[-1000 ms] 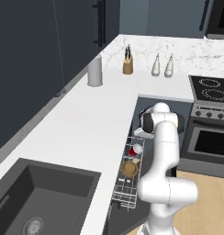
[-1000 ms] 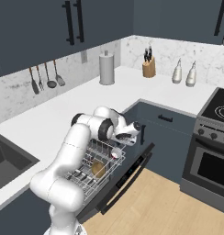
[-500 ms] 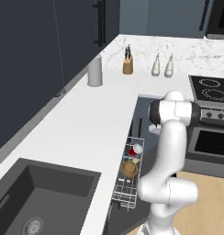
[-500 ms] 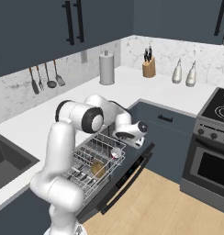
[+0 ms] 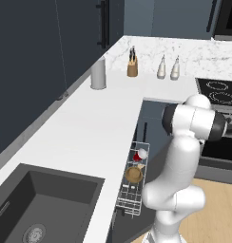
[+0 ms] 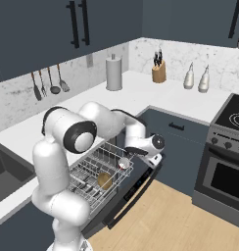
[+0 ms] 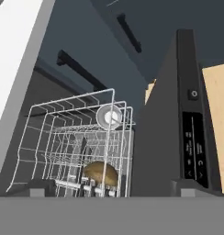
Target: Pick up the cup and bowl from the counter, place them in the dishwasher, and close the dishwasher door.
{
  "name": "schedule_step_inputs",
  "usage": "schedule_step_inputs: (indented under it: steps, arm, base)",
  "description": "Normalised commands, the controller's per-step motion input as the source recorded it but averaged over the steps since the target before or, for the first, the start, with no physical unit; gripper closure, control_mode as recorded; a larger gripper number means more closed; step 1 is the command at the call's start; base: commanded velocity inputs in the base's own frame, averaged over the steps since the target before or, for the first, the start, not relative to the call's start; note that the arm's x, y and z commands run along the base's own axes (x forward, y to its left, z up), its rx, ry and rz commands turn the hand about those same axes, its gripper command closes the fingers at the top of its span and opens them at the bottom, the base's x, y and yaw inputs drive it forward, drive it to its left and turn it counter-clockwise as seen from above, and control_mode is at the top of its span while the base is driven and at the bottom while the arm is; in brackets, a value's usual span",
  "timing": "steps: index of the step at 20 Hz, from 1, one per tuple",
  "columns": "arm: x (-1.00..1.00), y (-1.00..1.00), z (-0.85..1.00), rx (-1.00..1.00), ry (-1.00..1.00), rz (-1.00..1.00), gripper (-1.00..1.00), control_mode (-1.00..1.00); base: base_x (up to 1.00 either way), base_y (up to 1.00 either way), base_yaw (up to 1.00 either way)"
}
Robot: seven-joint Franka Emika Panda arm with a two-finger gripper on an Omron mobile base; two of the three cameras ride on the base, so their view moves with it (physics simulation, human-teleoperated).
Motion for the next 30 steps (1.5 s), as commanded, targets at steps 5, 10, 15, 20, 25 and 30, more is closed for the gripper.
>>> schedule_step_inputs:
  steps: [5, 10, 15, 20, 25, 30]
  arm:
    - [-0.75, -0.38, 0.4, 0.11, 0.04, -0.17, -1.0, -1.0]
    - [-0.62, 0.0, -0.16, 0.28, -0.01, -0.04, -1.0, -1.0]
    - [-0.29, -0.25, -0.31, 0.31, -0.09, -0.01, -1.0, -1.0]
    - [-0.33, -0.28, -0.15, 0.21, -0.19, 0.0, -1.0, -1.0]
    - [-0.12, -0.15, -0.31, 0.2, -0.19, 0.01, -1.0, -1.0]
    - [0.0, -0.02, -0.29, 0.13, -0.15, 0.08, -1.0, -1.0]
  base:
    - [0.0, 0.0, 0.0]
    - [0.0, 0.0, 0.0]
    - [0.0, 0.0, 0.0]
    - [0.0, 0.0, 0.0]
    - [0.0, 0.0, 0.0]
    - [0.0, 0.0, 0.0]
